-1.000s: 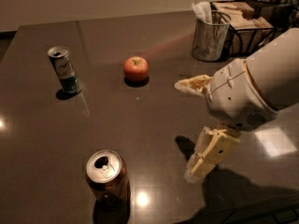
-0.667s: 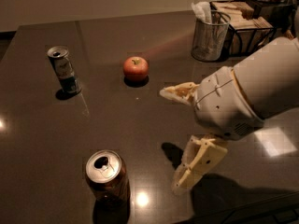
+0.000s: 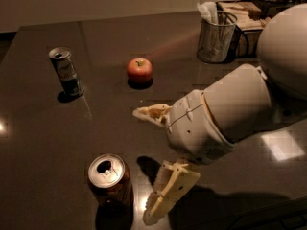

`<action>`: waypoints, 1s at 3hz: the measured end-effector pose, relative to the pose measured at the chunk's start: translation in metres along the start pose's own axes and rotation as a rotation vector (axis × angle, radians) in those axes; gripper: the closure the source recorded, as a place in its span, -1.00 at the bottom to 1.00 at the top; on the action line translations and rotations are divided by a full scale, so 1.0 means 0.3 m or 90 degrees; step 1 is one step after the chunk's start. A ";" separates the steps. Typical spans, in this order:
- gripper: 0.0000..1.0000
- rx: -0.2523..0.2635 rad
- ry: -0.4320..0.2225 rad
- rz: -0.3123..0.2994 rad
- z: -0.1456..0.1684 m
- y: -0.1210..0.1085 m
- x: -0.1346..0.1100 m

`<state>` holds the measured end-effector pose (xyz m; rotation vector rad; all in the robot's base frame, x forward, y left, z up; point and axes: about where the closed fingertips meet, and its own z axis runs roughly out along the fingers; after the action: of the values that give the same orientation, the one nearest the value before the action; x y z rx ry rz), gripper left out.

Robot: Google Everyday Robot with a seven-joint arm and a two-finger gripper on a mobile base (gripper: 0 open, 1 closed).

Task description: Pick orange can

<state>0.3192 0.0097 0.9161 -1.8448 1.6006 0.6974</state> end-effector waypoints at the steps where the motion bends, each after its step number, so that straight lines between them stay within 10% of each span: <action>1: -1.00 -0.024 -0.023 0.003 0.071 0.025 -0.030; 2: -0.97 -0.052 -0.053 0.004 0.139 0.058 -0.084; 3: -0.53 -0.064 -0.065 0.008 0.166 0.067 -0.111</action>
Offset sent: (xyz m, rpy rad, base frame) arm -0.0298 0.0612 -0.0159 0.1062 0.0999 0.0860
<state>0.2944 0.0665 0.9039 -1.8397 1.5375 0.8775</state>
